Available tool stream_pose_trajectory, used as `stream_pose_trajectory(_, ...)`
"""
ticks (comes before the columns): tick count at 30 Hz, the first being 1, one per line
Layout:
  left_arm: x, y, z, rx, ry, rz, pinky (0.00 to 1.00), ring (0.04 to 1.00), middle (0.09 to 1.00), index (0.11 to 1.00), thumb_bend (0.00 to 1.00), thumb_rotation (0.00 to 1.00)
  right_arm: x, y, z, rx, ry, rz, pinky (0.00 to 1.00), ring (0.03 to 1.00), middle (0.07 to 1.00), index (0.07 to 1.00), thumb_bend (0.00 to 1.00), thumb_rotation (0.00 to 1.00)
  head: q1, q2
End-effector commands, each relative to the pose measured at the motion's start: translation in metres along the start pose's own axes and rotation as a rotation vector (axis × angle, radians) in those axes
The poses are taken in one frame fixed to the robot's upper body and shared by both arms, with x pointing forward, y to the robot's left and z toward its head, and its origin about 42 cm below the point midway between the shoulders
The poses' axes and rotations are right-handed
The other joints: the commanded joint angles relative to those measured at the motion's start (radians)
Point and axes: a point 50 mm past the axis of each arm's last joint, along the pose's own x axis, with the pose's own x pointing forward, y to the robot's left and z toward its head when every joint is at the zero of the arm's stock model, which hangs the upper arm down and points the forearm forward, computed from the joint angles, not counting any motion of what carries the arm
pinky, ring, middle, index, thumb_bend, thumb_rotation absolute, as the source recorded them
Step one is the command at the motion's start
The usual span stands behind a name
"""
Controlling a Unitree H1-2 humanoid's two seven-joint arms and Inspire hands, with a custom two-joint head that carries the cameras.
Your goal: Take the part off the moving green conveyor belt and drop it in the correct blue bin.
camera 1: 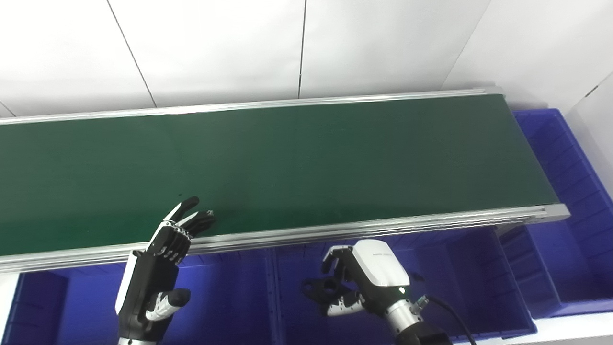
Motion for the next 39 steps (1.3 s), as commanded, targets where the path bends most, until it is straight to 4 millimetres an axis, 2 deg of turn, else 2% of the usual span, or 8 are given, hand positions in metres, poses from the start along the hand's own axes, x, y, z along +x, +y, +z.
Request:
stream_pose_trajectory(1, 0.001, -0.001, 0.009, 0.013, -0.054, -0.017, 0.84, 0.795, 0.781, 0.865, 0.88, 0.68, -0.001, -0.012, 0.007, -0.017, 0.003, -0.053, 0.50, 0.548, 0.588, 0.497, 0.52, 0.14, 0.002, -0.001)
stream_pose_trajectory(2, 0.001, -0.001, 0.009, 0.011, -0.055, -0.020, 0.83, 0.788, 0.778, 0.864, 0.88, 0.69, -0.002, -0.013, 0.007, -0.021, 0.006, -0.054, 0.55, 0.573, 0.612, 0.581, 0.70, 0.26, 0.004, 0.000)
stream_pose_trajectory(6, 0.002, 0.000, 0.008, 0.015, -0.054, -0.020, 0.82, 0.787, 0.773, 0.861, 0.88, 0.68, -0.004, -0.014, 0.007, -0.024, 0.008, -0.040, 0.62, 0.661, 0.691, 0.656, 0.84, 0.43, 0.008, -0.001)
stream_pose_trajectory(12, 0.002, 0.000, 0.007, 0.008, -0.055, -0.018, 0.81, 0.789, 0.768, 0.863, 0.86, 0.68, -0.006, -0.016, 0.007, -0.005, -0.008, -0.028, 0.57, 0.635, 0.666, 0.665, 0.87, 0.51, 0.011, -0.002)
stream_pose_trajectory(21, 0.001, -0.002, 0.007, 0.010, -0.058, -0.021, 0.80, 0.784, 0.766, 0.863, 0.87, 0.69, -0.010, -0.020, 0.008, 0.045, -0.047, -0.021, 0.54, 0.631, 0.669, 0.659, 0.87, 0.56, 0.035, -0.001)
stream_pose_trajectory(27, 0.004, -0.006, 0.008, 0.031, -0.054, -0.029, 0.79, 0.782, 0.767, 0.867, 0.88, 0.71, -0.020, -0.028, 0.009, 0.373, -0.273, -0.091, 0.50, 0.587, 0.642, 0.659, 0.82, 0.50, 0.080, 0.000)
stream_pose_trajectory(33, 0.008, -0.013, 0.008, 0.027, -0.061, -0.041, 0.78, 0.781, 0.770, 0.868, 0.88, 0.71, -0.035, -0.042, 0.020, 0.740, -0.486, -0.119, 0.47, 0.602, 0.681, 0.691, 0.77, 0.64, 0.119, 0.016)
stream_pose_trajectory(39, 0.012, -0.019, 0.007, 0.040, -0.060, -0.053, 0.76, 0.755, 0.757, 0.859, 0.87, 0.74, -0.031, -0.044, 0.027, 0.923, -0.601, -0.152, 0.58, 0.651, 0.708, 0.706, 0.78, 0.75, 0.182, 0.019)
